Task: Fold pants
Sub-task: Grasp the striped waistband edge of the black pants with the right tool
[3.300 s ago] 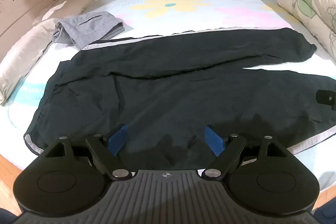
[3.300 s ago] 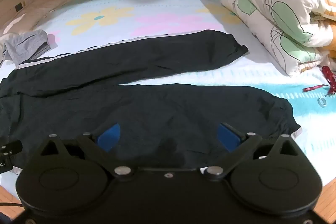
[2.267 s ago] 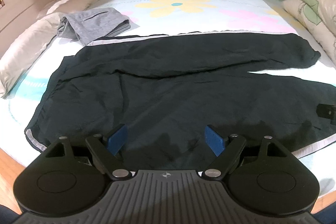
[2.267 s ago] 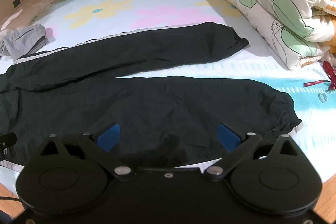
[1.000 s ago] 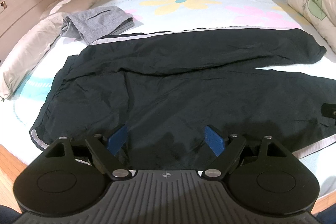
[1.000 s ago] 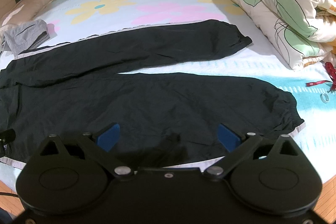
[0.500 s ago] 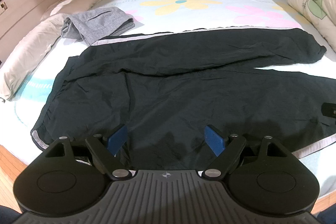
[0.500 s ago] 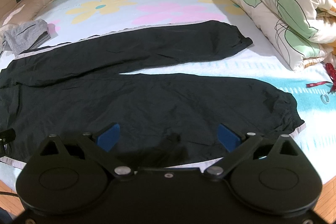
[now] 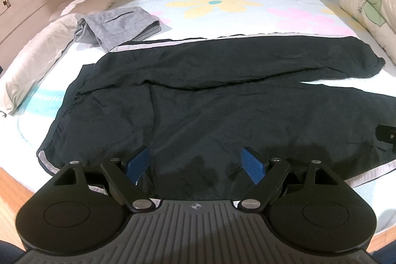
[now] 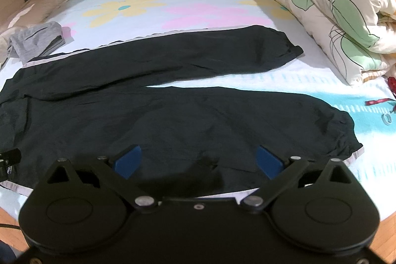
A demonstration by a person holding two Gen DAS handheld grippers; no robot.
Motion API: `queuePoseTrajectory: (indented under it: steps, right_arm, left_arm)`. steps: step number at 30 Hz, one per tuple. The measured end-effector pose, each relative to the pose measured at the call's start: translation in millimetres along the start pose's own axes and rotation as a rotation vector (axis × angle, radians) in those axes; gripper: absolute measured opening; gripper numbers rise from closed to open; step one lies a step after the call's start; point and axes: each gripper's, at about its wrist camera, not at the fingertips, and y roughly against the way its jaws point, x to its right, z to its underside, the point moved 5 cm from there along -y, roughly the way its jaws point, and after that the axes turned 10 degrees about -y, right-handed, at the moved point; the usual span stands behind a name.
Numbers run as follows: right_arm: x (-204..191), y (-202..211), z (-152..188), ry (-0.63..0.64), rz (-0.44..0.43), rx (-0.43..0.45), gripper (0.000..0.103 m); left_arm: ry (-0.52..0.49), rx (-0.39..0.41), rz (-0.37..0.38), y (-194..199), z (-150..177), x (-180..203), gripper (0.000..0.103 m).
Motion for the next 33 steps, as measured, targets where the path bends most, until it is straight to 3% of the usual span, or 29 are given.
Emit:
queuePoseTrajectory:
  steps: [10,15,22,28,30,33]
  right_arm:
    - [-7.1,16.1,-1.0,0.006,-0.066,0.094,0.099]
    - [-12.9,33.7,-5.1,0.022,-0.033,0.183,0.099]
    - [-17.0,68.3,-56.1,0.003,-0.136,0.228,0.099]
    - [-33.4,77.3,-120.8,0.117,-0.123,0.376,0.100]
    - [-41.5,61.5,-132.6,0.192,-0.122,0.356,0.100]
    - [-53.6,28.6,-138.1,0.282,-0.194,0.275,0.099]
  left_arm:
    - [0.040,-0.003,0.021,7.5,-0.6,-10.0,0.080]
    - [0.098,0.014,0.055,24.6,-9.7,-27.0,0.080]
    - [0.136,0.131,0.006,68.9,-48.9,-68.3,0.080]
    - [0.205,0.229,-0.082,88.1,-95.8,-112.5,0.080]
    - [0.225,0.243,-0.112,82.9,-109.3,-122.5,0.080]
    - [0.229,0.217,-0.128,59.7,-124.1,-126.5,0.080]
